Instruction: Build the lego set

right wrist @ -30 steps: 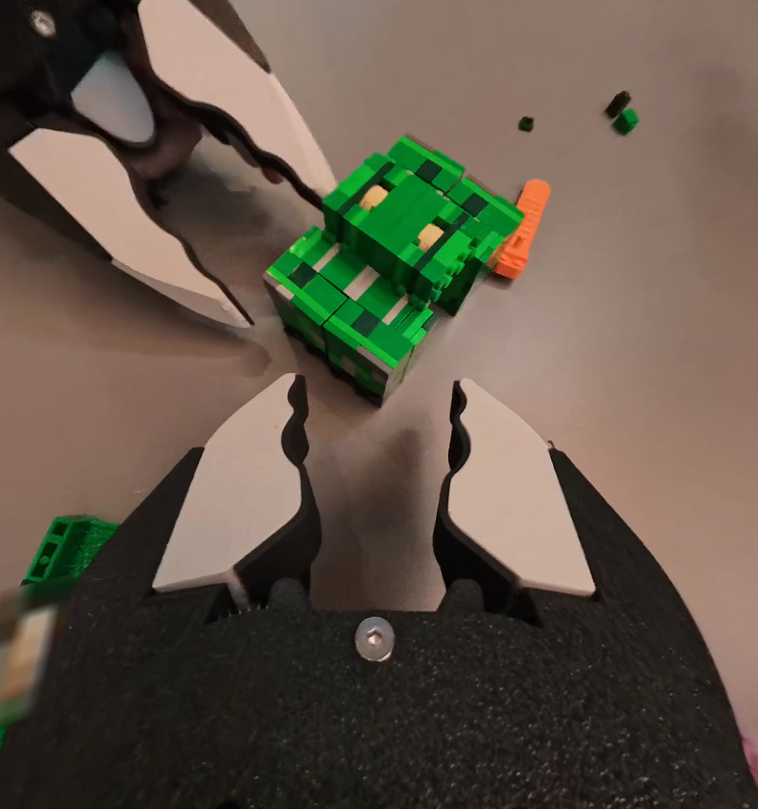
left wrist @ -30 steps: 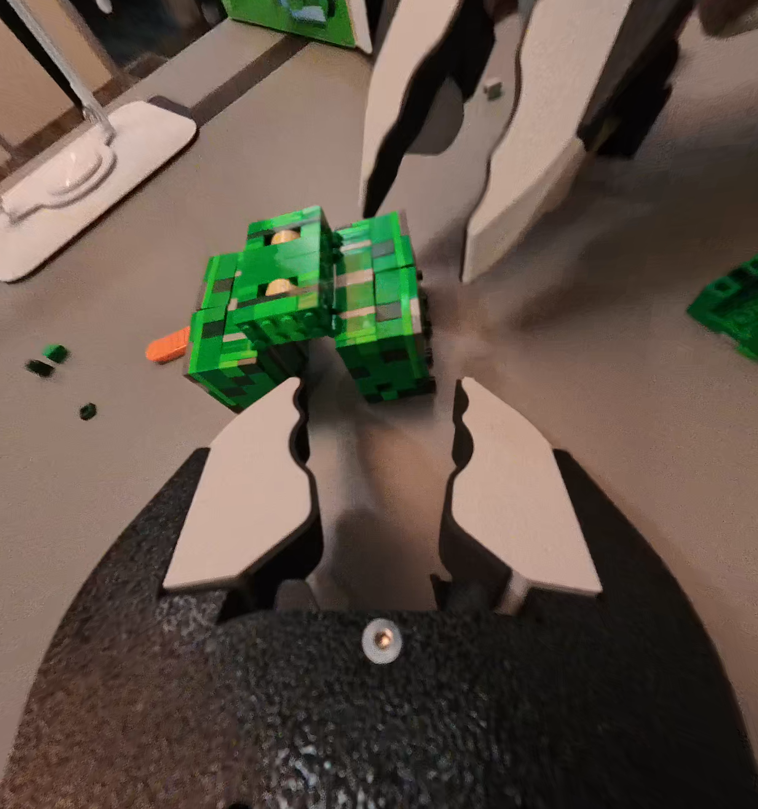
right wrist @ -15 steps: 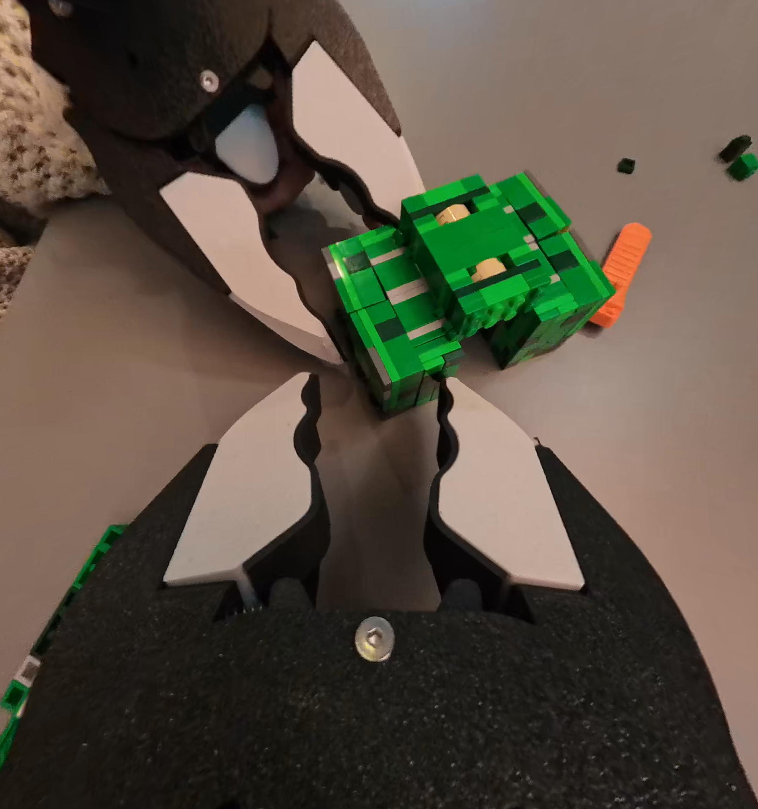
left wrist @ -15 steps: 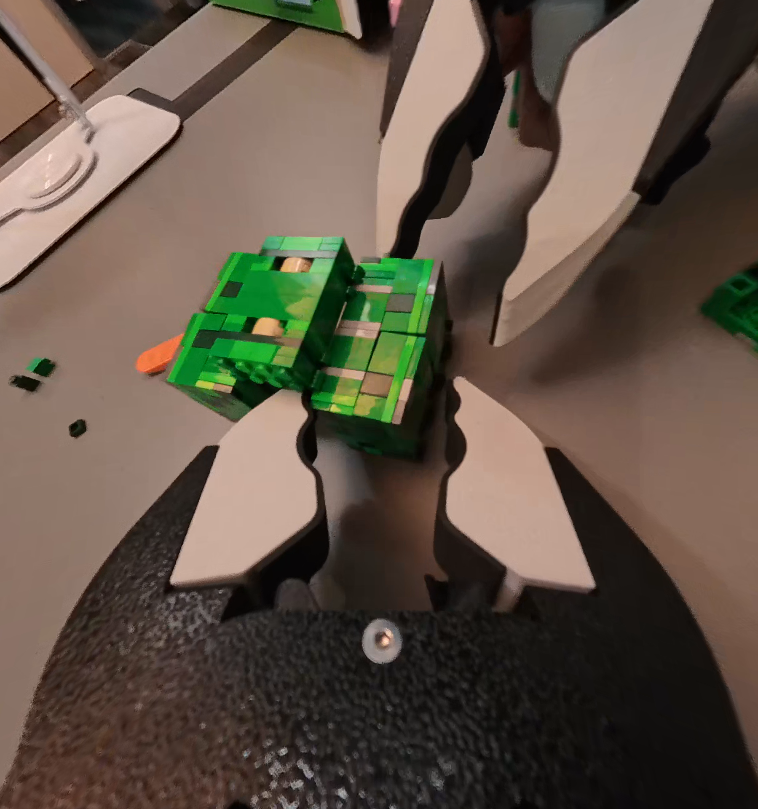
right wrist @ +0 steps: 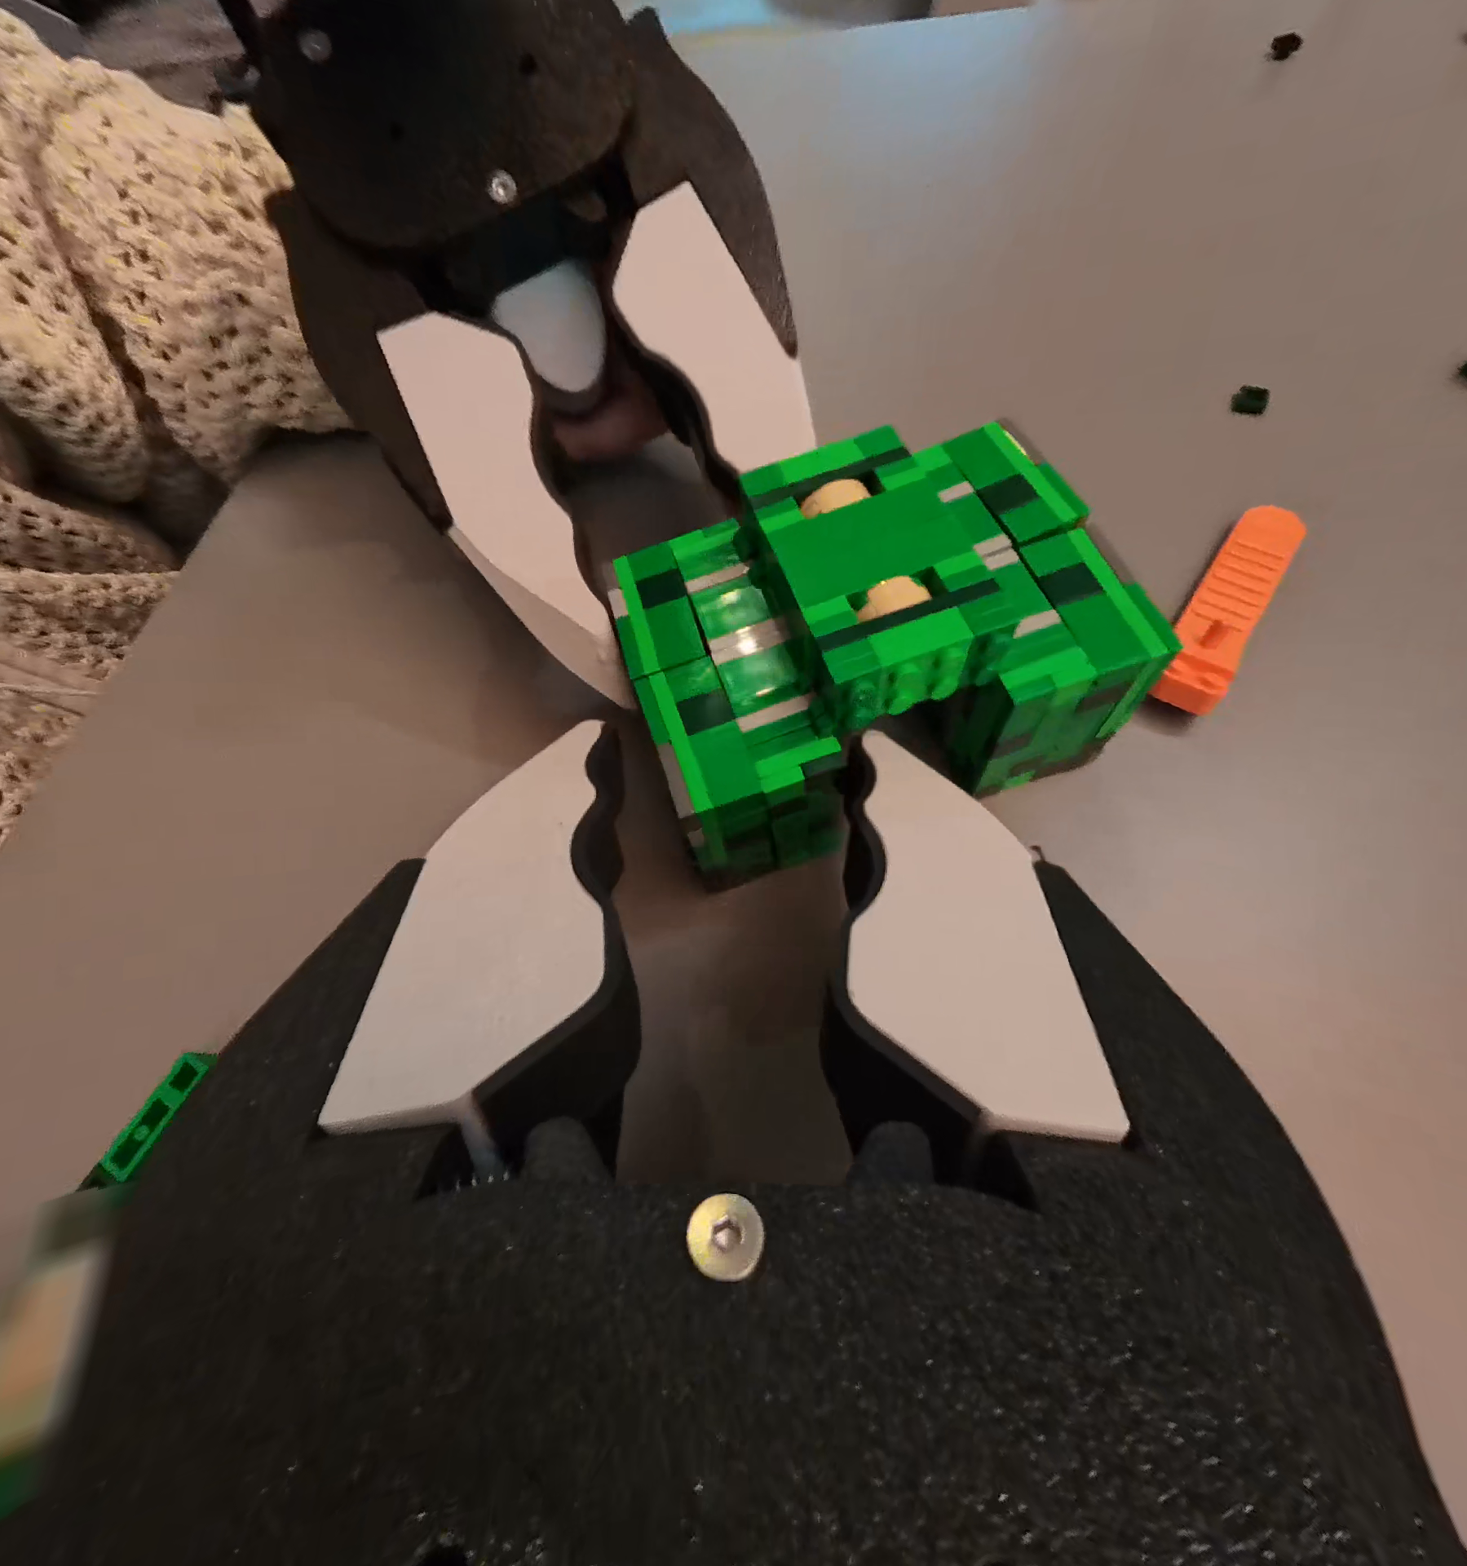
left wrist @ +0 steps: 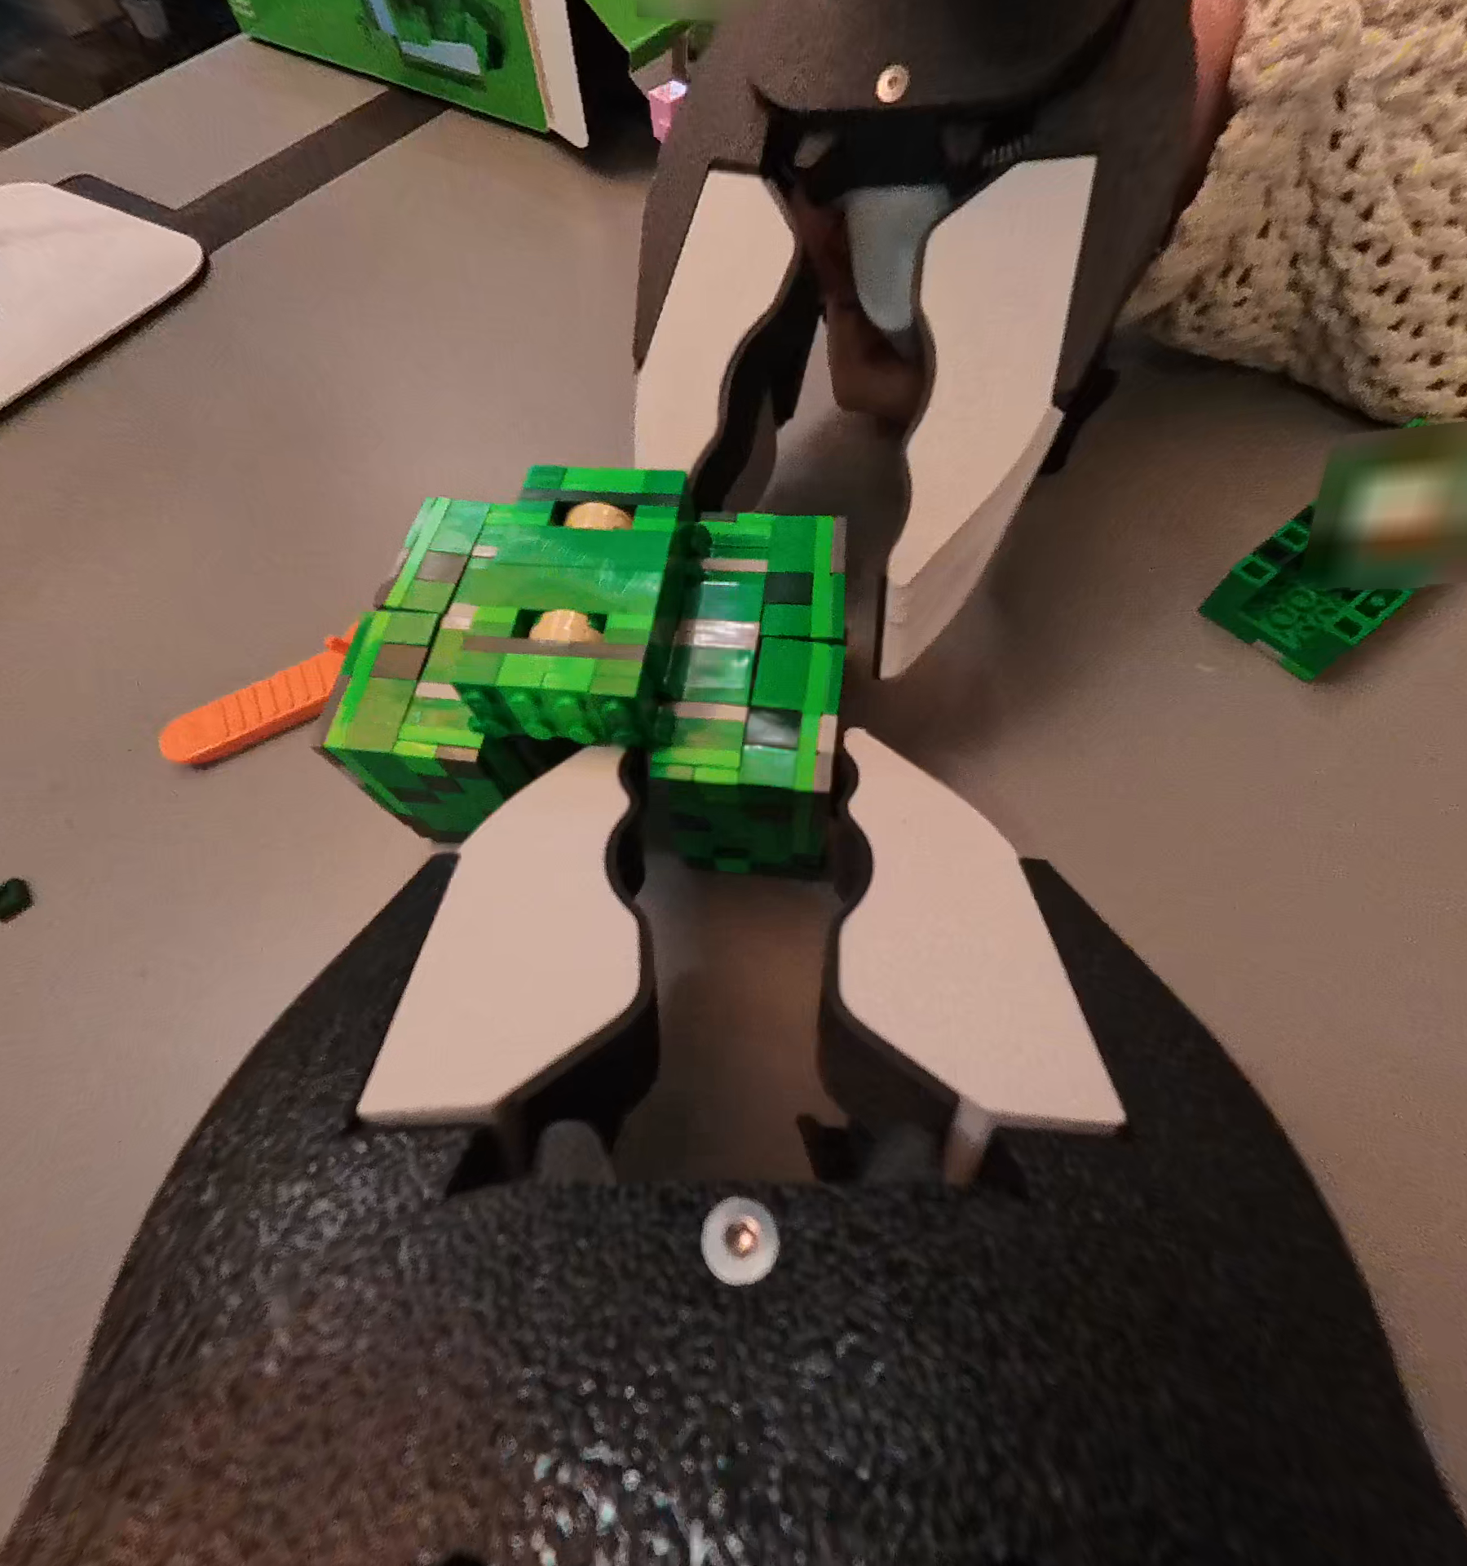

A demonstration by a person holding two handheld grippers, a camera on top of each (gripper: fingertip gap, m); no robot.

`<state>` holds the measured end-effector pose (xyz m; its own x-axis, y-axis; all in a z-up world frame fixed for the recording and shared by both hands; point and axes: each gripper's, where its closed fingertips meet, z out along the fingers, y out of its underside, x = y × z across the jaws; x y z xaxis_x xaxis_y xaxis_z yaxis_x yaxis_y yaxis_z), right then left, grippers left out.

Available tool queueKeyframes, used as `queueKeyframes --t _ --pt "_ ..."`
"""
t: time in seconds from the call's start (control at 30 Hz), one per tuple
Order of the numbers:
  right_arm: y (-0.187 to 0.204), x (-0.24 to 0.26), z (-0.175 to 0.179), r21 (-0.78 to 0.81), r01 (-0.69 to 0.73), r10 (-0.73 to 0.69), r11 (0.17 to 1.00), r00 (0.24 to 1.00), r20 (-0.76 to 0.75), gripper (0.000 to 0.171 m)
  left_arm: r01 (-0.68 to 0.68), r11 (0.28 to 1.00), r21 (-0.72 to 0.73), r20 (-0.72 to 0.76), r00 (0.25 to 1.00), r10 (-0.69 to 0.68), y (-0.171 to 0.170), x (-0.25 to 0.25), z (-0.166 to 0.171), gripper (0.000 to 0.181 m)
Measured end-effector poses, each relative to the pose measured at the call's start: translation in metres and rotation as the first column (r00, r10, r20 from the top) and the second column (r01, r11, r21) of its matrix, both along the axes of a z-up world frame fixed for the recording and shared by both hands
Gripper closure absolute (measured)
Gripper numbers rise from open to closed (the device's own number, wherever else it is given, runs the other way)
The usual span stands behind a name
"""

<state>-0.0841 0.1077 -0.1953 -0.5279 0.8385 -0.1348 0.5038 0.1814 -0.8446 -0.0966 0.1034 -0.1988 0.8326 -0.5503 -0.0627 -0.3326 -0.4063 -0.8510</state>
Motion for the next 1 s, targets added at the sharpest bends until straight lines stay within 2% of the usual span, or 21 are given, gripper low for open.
queueKeyframes --t 0.1,0.57,0.8,1.0 --pt "-0.0016 0.0005 0.0007 0.006 -0.011 0.011 1.0 1.0 -0.012 0.131 0.024 1.0 0.001 -0.029 0.999 -0.024 0.0 0.0024 -0.0023 0.139" --pt "-0.0033 0.0009 0.0002 0.025 -0.007 0.008 1.0 1.0 -0.023 0.132 0.042 0.999 -0.03 -0.007 0.999 -0.043 -0.0021 0.0035 -0.0039 0.143" --pt "-0.0008 -0.0007 -0.0002 0.023 0.055 -0.054 0.998 0.998 -0.018 0.132 0.022 0.999 -0.035 -0.005 1.0 -0.022 -0.0011 0.0013 -0.0044 0.143" --pt "-0.0027 0.0007 -0.0002 0.024 0.022 -0.021 0.999 1.0 -0.019 0.132 0.045 0.998 -0.04 0.004 0.999 -0.045 -0.0025 0.0039 -0.0045 0.144"
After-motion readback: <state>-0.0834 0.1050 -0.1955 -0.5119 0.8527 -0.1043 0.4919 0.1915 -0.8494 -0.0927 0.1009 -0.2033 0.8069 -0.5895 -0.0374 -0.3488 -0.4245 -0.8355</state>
